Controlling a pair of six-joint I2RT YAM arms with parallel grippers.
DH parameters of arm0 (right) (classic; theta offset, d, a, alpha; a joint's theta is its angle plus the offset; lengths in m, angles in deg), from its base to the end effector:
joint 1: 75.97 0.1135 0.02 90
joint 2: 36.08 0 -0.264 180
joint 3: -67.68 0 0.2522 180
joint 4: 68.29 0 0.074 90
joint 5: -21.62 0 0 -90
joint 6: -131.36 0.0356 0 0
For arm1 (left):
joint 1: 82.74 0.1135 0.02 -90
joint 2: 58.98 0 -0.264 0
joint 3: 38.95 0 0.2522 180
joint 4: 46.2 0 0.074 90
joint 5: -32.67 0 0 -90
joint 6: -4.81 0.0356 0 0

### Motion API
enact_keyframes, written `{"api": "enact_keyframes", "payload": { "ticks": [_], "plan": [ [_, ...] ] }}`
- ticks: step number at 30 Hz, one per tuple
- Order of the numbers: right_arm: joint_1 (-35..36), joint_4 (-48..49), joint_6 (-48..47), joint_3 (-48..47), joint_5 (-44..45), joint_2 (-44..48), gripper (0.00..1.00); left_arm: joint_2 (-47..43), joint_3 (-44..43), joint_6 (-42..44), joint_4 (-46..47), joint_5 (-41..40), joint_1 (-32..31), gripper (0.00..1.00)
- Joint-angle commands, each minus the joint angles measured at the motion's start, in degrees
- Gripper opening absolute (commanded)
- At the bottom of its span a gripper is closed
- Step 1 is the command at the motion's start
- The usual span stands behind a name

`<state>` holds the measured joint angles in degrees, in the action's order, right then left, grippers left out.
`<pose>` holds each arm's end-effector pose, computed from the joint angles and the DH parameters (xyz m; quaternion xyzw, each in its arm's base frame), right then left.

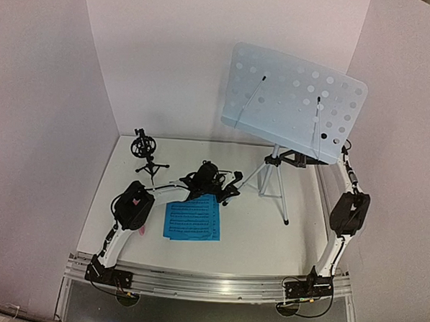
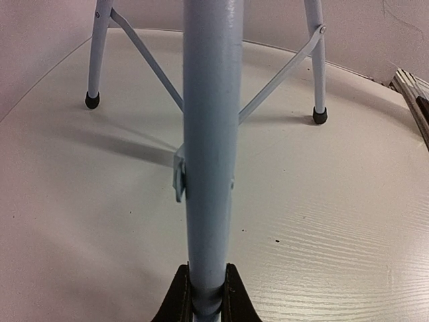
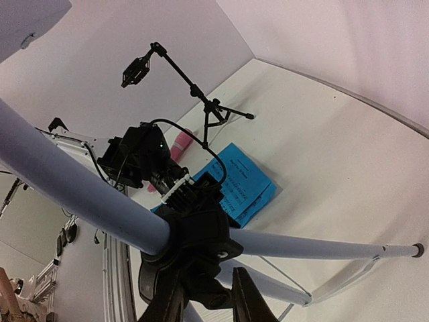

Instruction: Set up the instrument practice props

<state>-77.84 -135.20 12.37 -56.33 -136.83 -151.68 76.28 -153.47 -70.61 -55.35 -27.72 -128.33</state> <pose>0.4299 0.0191 0.3142 -0.3350 0.7378 0.4621 0.3604 0.3614 -0.3940 0.1577 0.5302 0.6599 -0.3426 0.4075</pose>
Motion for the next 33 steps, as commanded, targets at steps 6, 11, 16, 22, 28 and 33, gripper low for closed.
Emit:
{"api": "enact_keyframes", "payload": {
  "ticks": [6, 11, 16, 22, 28, 33],
  "plan": [
    [0.6, 0.7, 12.8, 0.3, 0.4, -0.5, 0.02, -0.4, -0.6, -1.6, -0.7, -5.7, 0.3, 0.00],
    [1.0, 0.7, 26.1, 4.0, 3.9, 1.0, 0.00, -0.1, -0.9, -1.5, -0.4, -6.5, 0.3, 0.00],
    [1.5, 0.7, 42.2, 6.7, 5.4, 2.0, 0.00, 0.2, -1.7, -1.2, -0.3, -7.0, 0.3, 0.00],
    [1.6, 0.4, 56.8, 6.5, 1.9, 0.4, 0.00, 0.3, -2.0, -0.8, -0.5, -7.1, 0.3, 0.00],
    [1.6, 0.5, 61.8, 4.3, -0.3, -0.4, 0.00, 0.1, -2.1, -0.7, -0.1, -7.1, 0.3, 0.00],
    [1.6, 0.6, 62.2, 1.8, 0.2, 0.0, 0.26, -0.2, -1.7, -0.4, -0.2, -7.1, 0.3, 0.00]
  ]
}}
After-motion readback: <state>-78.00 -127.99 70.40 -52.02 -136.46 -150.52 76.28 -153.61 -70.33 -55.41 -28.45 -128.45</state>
